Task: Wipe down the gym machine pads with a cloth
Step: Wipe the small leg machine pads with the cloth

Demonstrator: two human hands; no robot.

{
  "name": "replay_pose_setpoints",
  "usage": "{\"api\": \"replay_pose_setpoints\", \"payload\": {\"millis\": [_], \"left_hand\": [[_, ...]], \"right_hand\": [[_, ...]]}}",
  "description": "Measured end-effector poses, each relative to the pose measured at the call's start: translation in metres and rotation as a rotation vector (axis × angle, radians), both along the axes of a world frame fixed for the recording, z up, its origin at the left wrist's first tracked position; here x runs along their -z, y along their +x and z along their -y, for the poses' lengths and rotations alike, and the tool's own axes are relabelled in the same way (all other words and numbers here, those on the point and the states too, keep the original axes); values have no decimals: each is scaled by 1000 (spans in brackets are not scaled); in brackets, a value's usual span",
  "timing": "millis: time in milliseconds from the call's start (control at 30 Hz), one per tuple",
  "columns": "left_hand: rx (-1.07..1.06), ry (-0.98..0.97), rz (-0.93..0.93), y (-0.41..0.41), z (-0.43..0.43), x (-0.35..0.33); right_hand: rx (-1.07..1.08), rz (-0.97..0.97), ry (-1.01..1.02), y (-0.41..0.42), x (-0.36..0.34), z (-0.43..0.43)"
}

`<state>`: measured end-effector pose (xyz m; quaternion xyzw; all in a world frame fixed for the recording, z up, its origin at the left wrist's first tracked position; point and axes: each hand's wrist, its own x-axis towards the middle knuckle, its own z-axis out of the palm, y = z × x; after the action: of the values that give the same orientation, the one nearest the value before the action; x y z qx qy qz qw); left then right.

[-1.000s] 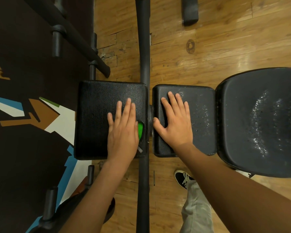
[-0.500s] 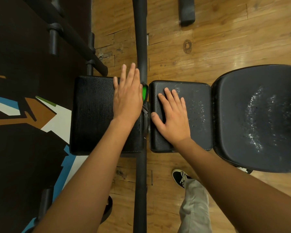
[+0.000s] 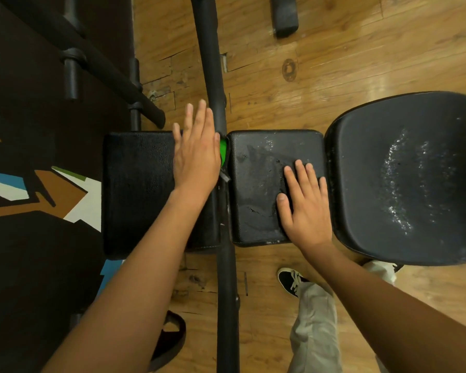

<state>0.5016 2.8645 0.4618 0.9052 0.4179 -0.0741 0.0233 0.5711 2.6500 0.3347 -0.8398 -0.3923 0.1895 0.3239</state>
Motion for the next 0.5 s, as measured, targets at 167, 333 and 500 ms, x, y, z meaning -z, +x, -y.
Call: {"api": "replay_pose_setpoints", "payload": {"millis": [167,333,500], "left_hand": [[-9,-1,12,2,-3,2],[-55,-57,15,-41,47,-10],[-19,-9,-26,-19,23,0]], "right_hand": [[15,-4,15,0,2,0],[11,-4,17,2,1,0],[16,-4,17,2,1,0]]}}
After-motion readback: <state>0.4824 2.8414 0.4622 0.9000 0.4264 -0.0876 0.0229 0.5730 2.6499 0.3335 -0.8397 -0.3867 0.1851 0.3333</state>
